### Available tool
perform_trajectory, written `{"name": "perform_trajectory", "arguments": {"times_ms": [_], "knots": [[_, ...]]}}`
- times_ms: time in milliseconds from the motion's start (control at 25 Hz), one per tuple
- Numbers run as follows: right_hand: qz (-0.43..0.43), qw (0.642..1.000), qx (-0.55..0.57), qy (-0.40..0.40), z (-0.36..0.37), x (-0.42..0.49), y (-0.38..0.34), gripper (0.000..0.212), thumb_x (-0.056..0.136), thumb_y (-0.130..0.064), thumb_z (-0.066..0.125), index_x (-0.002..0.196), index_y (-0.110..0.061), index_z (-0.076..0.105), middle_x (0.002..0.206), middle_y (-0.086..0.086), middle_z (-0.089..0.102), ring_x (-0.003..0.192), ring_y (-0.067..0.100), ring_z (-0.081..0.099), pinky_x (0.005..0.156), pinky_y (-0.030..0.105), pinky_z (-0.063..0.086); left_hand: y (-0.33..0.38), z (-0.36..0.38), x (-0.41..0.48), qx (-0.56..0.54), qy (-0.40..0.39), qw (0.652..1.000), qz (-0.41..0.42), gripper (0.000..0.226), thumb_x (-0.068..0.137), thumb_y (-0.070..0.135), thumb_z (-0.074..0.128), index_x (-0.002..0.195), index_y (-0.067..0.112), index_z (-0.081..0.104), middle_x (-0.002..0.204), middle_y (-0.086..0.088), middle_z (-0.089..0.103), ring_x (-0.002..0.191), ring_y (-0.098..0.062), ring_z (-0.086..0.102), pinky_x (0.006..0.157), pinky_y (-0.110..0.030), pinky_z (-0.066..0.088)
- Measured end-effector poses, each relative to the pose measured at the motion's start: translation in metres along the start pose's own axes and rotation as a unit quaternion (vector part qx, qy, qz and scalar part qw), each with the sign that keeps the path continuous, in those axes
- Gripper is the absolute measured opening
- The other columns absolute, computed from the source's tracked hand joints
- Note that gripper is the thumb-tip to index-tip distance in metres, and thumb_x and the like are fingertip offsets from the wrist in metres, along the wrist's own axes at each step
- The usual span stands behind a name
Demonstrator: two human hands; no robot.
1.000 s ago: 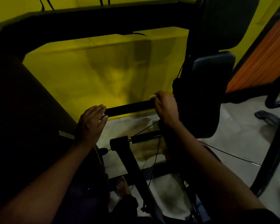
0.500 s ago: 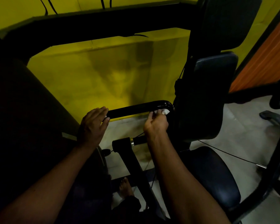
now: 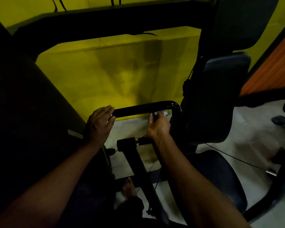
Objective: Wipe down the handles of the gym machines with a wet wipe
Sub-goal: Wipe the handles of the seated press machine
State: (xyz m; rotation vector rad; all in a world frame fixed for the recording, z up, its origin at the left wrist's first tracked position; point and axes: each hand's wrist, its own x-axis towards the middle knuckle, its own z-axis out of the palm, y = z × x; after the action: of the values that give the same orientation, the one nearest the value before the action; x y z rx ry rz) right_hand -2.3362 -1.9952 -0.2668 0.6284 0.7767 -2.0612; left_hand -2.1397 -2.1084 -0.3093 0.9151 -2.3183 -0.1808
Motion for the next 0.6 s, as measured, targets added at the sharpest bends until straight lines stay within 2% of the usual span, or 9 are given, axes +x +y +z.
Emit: {"name": "perform_trajectory", "arguments": {"times_ms": [120,200,240,320,360,480,520,560,600], "knots": [[-0.067,0.988,-0.136,0.004,-0.008,0.001,0.008,0.005,0.097,-0.006,0.057,0.095,-0.002,0.061,0.083,0.006,0.063,0.076,0.014,0.063,0.068,0.019,0.056,-0.002,-0.006,0.003,0.015,-0.008,1.000,0.011,0.043,0.095,0.030,0.051,0.124,0.002,0.065,0.124,-0.015,0.066,0.117,-0.036,0.058,0.097,-0.048,0.049],[-0.195,0.961,-0.195,0.013,-0.013,0.004,0.015,0.012,0.095,-0.010,0.061,0.101,0.001,0.060,0.093,0.009,0.064,0.085,0.017,0.063,0.069,0.015,0.055,0.000,-0.009,0.008,0.025,-0.022,0.999,0.018,0.045,0.095,0.033,0.050,0.123,0.003,0.066,0.122,-0.014,0.068,0.116,-0.036,0.058,0.096,-0.048,0.049],[-0.282,0.924,-0.259,0.011,-0.015,0.005,0.019,0.010,0.095,-0.011,0.061,0.099,-0.002,0.059,0.097,0.008,0.063,0.089,0.015,0.061,0.073,0.015,0.053,0.002,-0.010,0.007,0.024,-0.029,0.999,0.013,0.046,0.094,0.034,0.049,0.123,0.003,0.066,0.123,-0.013,0.068,0.116,-0.036,0.058,0.097,-0.048,0.049],[-0.437,0.796,-0.419,-0.022,-0.016,0.006,0.023,0.011,0.097,-0.016,0.060,0.096,-0.006,0.059,0.101,0.009,0.058,0.090,0.012,0.055,0.078,0.023,0.050,0.005,-0.010,0.003,0.009,-0.034,0.999,-0.011,0.048,0.093,0.036,0.048,0.126,0.006,0.065,0.127,-0.012,0.066,0.119,-0.034,0.057,0.098,-0.048,0.048],[-0.482,0.739,-0.471,-0.025,-0.018,0.011,0.021,0.015,0.097,-0.019,0.059,0.097,-0.004,0.060,0.101,0.010,0.057,0.091,0.013,0.054,0.079,0.029,0.050,0.006,-0.009,-0.002,-0.001,-0.035,0.999,-0.023,0.049,0.093,0.037,0.048,0.128,0.006,0.064,0.129,-0.012,0.064,0.120,-0.033,0.056,0.099,-0.047,0.048],[-0.536,0.684,-0.493,0.042,-0.014,0.014,0.006,0.019,0.096,-0.019,0.060,0.102,-0.003,0.066,0.103,0.015,0.059,0.097,0.028,0.056,0.084,0.037,0.048,0.009,-0.008,-0.010,-0.013,-0.034,0.999,-0.034,0.051,0.094,0.037,0.046,0.131,0.006,0.061,0.134,-0.012,0.061,0.122,-0.031,0.054,0.100,-0.044,0.046],[-0.553,0.633,-0.541,0.023,-0.011,0.011,0.005,0.017,0.094,-0.016,0.060,0.104,-0.004,0.067,0.104,0.016,0.060,0.098,0.031,0.055,0.083,0.035,0.046,0.010,-0.010,-0.008,-0.013,-0.026,0.999,-0.031,0.050,0.094,0.036,0.046,0.130,0.006,0.062,0.133,-0.013,0.062,0.121,-0.031,0.055,0.099,-0.043,0.046],[-0.577,0.542,-0.611,-0.027,-0.009,0.010,0.001,0.016,0.091,-0.010,0.062,0.106,-0.006,0.068,0.106,0.016,0.061,0.097,0.032,0.054,0.080,0.032,0.045,0.009,-0.012,-0.004,-0.009,-0.015,1.000,-0.026,0.048,0.094,0.034,0.047,0.128,0.005,0.063,0.130,-0.013,0.063,0.120,-0.031,0.056,0.098,-0.043,0.046],[-0.600,0.432,-0.667,-0.093,-0.010,0.011,-0.006,0.021,0.089,-0.005,0.063,0.109,-0.009,0.067,0.109,0.015,0.062,0.096,0.031,0.053,0.076,0.032,0.045,0.008,-0.013,0.001,0.001,-0.005,1.000,-0.015,0.047,0.094,0.033,0.047,0.126,0.004,0.065,0.127,-0.013,0.065,0.118,-0.031,0.057,0.097,-0.043,0.047]]}}
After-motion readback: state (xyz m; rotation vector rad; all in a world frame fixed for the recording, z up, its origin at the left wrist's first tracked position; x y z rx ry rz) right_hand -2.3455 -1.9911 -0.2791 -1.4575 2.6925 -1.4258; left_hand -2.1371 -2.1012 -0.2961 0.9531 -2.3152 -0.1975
